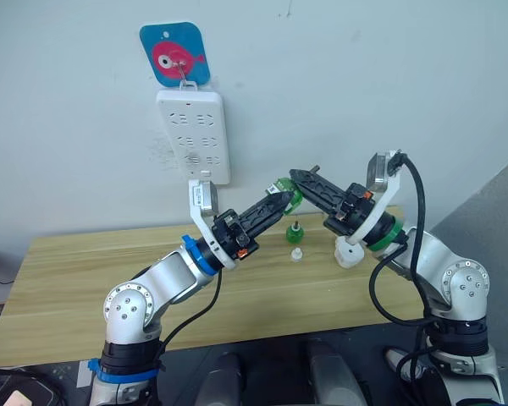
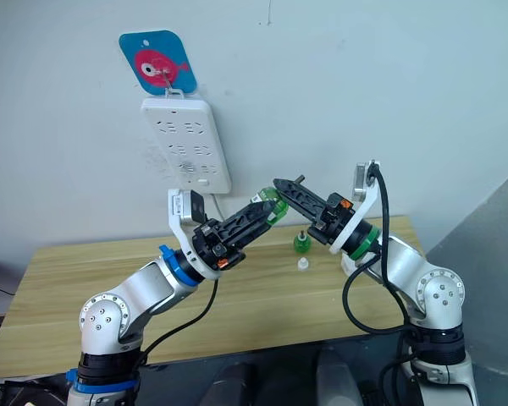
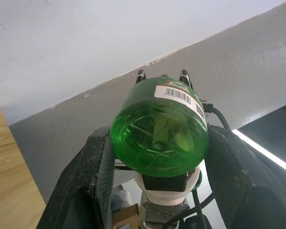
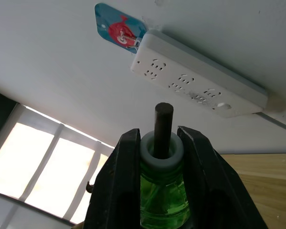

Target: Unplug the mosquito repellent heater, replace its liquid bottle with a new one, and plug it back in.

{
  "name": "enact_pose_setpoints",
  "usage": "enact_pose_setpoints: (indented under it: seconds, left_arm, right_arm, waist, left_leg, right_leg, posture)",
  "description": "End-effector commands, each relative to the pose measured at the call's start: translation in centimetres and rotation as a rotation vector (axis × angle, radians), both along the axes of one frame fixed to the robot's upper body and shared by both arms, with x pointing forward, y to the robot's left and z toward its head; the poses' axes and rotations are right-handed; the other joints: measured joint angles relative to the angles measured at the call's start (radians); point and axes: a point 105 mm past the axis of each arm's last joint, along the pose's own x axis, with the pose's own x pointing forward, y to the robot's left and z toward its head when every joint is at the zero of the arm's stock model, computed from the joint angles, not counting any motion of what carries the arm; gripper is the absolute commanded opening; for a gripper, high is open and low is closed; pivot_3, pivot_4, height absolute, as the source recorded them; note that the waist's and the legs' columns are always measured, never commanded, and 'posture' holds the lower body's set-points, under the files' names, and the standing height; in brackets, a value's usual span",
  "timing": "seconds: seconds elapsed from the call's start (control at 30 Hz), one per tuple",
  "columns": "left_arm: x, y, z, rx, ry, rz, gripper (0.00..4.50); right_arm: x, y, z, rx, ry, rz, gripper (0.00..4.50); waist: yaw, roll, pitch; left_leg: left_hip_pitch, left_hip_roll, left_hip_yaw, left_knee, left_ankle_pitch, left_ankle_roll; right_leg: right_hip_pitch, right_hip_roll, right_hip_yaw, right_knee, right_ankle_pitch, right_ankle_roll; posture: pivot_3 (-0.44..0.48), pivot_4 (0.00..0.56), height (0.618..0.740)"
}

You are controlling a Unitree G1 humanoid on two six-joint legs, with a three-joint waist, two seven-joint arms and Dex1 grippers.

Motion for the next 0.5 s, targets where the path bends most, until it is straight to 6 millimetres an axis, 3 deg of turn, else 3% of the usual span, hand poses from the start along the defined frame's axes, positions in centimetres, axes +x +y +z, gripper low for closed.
enact_pose_setpoints:
  seconds: [0.03,0.13,0.33,0.5]
  left_arm:
    - [-0.28,-0.19,1.15,-0.033,-0.041,-0.009,2.35]
    - [-0.07,-0.37,1.14,-0.056,-0.003,-0.015,2.35]
    - [0.04,-0.26,1.50,-0.034,-0.044,0.010,4.30]
    - [-0.48,-0.05,1.60,-0.053,-0.041,-0.012,4.32]
  right_arm:
    - [-1.37,0.82,0.91,0.003,-0.053,0.059,0.82]
    - [-1.28,0.72,0.94,0.004,-0.052,0.054,0.82]
    - [-1.17,0.62,0.91,0.004,-0.051,0.049,0.82]
    - [-1.16,0.67,0.90,0.003,-0.052,0.050,0.82]
  waist:
    - [0.000,0.000,0.000]
    - [0.000,0.000,0.000]
    - [0.000,0.000,0.000]
    - [0.000,0.000,0.000]
  left_leg:
    - [0.000,0.000,0.000,0.000,0.000,0.000]
    - [0.000,0.000,0.000,0.000,0.000,0.000]
    - [0.000,0.000,0.000,0.000,0.000,0.000]
    - [0.000,0.000,0.000,0.000,0.000,0.000]
  right_leg:
    - [0.000,0.000,0.000,0.000,0.000,0.000]
    - [0.000,0.000,0.000,0.000,0.000,0.000]
    - [0.000,0.000,0.000,0.000,0.000,0.000]
    - [0.000,0.000,0.000,-0.001,0.000,0.000]
  posture:
    - [-0.125,0.183,0.740]
    - [-0.125,0.184,0.740]
    - [-0.123,0.184,0.740]
    - [-0.123,0.184,0.740]
